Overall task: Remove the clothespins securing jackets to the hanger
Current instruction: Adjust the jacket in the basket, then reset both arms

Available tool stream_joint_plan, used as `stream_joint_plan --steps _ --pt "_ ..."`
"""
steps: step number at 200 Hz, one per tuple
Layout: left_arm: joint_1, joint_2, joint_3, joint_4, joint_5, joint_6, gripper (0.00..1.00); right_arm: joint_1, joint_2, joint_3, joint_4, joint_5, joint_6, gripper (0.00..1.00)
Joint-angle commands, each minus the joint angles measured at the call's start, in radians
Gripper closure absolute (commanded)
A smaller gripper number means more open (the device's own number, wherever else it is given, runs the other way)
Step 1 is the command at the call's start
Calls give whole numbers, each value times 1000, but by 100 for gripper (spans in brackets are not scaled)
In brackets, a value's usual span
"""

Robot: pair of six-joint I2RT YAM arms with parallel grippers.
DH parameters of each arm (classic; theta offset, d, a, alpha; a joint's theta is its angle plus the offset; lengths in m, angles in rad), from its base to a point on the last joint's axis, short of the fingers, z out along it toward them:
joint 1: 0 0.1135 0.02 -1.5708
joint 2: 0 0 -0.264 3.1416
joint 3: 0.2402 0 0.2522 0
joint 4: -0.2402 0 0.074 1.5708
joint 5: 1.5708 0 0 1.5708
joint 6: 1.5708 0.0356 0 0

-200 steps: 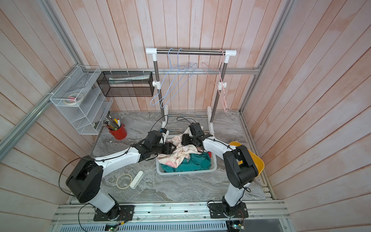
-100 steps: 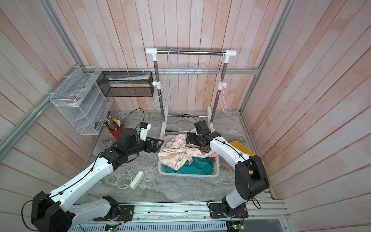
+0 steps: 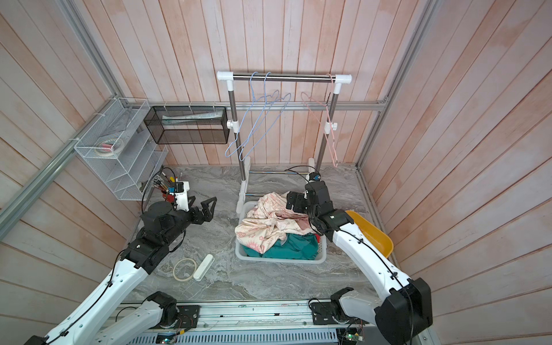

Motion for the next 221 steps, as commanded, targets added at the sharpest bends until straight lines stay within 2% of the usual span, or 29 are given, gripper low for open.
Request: stream_joint_plan --steps 1,13,35,56,66,77,88,97,112,125,134,150,157,168,182,196,208,221 --pt "98 32 -53 46 -84 -2 0 -57 -29 -63 173 42 -73 2" --pt "140 64 -84 87 -110 1 0 -96 -58 -119 267 64 -68 2" --pt "195 108 -205 270 -231 40 0 -151 -146 -280 513 108 -96 2" --pt "260 159 -304 463 -265 83 0 -188 -212 -500 875 169 -177 2" --pt "295 207 -319 519 -266 75 0 -219 -219 -570 983 185 -180 2" --pt "311 278 -331 597 -244 119 0 -253 -212 -627 1080 175 -221 2" --pt "313 355 -326 640 -277 165 0 -279 -192 -657 1118 219 -236 2" --pt "319 397 -357 759 -311 149 0 -299 -167 -679 1148 266 -238 2" --pt "363 451 -435 957 -191 148 0 -322 -112 -726 1232 336 -247 2" --pt "371 534 -446 1061 -212 162 0 -334 -60 -772 1318 393 -260 2" --pt "376 544 -438 1066 -194 178 0 -346 -34 -786 1344 433 -261 2" --pt "394 617 -513 1288 -165 175 0 -370 9 -781 1347 364 -320 2" --pt "393 636 -533 1317 -102 190 0 -374 40 -768 1339 335 -340 2" --pt "389 699 -555 1448 -125 190 0 -379 82 -748 1321 305 -377 2" --pt "388 651 -534 1321 -121 187 0 -380 107 -743 1303 312 -400 2" --pt "386 692 -552 1430 -130 190 0 -381 119 -767 1353 302 -416 2" --pt "384 664 -537 1352 -133 190 0 -388 156 -784 1420 281 -427 2" --pt "379 687 -539 1395 -139 203 0 -395 225 -797 1520 270 -427 2"
